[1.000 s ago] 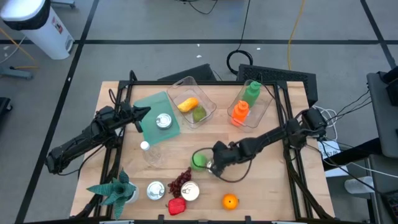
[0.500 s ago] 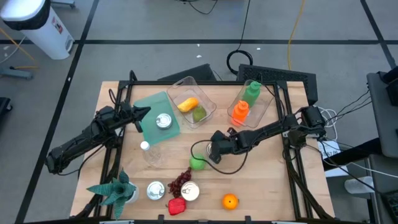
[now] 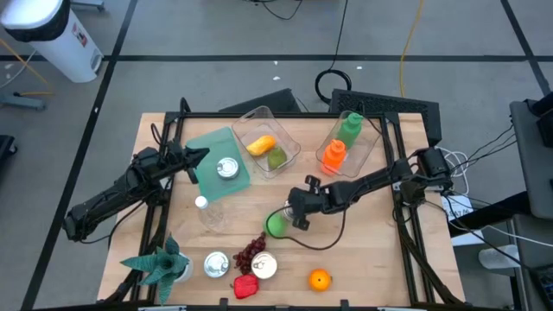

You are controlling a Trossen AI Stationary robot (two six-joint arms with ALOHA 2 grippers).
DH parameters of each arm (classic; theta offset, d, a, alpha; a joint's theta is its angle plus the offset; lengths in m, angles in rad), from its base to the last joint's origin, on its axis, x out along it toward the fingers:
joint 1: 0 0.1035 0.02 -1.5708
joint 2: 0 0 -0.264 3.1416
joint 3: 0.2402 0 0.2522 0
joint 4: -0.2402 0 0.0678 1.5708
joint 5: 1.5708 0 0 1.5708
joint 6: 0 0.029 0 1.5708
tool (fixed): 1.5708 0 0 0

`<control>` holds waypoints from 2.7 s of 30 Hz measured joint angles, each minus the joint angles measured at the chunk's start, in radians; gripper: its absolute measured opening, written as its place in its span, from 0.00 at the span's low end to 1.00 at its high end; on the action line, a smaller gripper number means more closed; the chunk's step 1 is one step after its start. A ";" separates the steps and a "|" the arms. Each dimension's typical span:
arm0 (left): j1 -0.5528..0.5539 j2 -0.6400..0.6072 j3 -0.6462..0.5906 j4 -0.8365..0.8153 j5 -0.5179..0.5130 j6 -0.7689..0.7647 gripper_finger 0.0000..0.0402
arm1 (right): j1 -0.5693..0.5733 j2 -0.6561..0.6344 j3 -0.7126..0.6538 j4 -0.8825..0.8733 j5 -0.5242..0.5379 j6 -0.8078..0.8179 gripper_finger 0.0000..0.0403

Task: Pick & Place Food Item
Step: Stack the blue tuna can on the green tuna can in the green bin

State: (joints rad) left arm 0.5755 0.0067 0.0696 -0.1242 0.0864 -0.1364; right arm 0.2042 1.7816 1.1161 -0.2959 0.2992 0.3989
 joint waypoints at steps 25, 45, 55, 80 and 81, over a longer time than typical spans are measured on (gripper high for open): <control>0.000 0.000 0.000 0.003 -0.005 0.002 0.04 | 0.062 -0.276 0.001 -0.284 0.009 -0.097 0.07; 0.000 0.000 0.000 -0.001 -0.005 0.003 0.04 | 0.202 -0.055 0.004 -0.070 0.046 -0.363 0.42; 0.000 0.000 0.000 -0.002 -0.005 0.007 0.04 | 0.182 0.010 0.031 -0.079 0.040 -0.394 0.41; 0.000 0.000 0.000 0.000 -0.006 0.003 0.04 | 0.145 0.063 -0.042 -0.077 0.211 -0.304 0.08; 0.000 0.000 0.000 0.000 -0.006 0.003 0.04 | 0.143 0.063 -0.050 -0.077 0.209 -0.304 0.06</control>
State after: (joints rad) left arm 0.5755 0.0063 0.0696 -0.1242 0.0800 -0.1337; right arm 0.3470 1.8450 1.0664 -0.3727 0.5080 0.0950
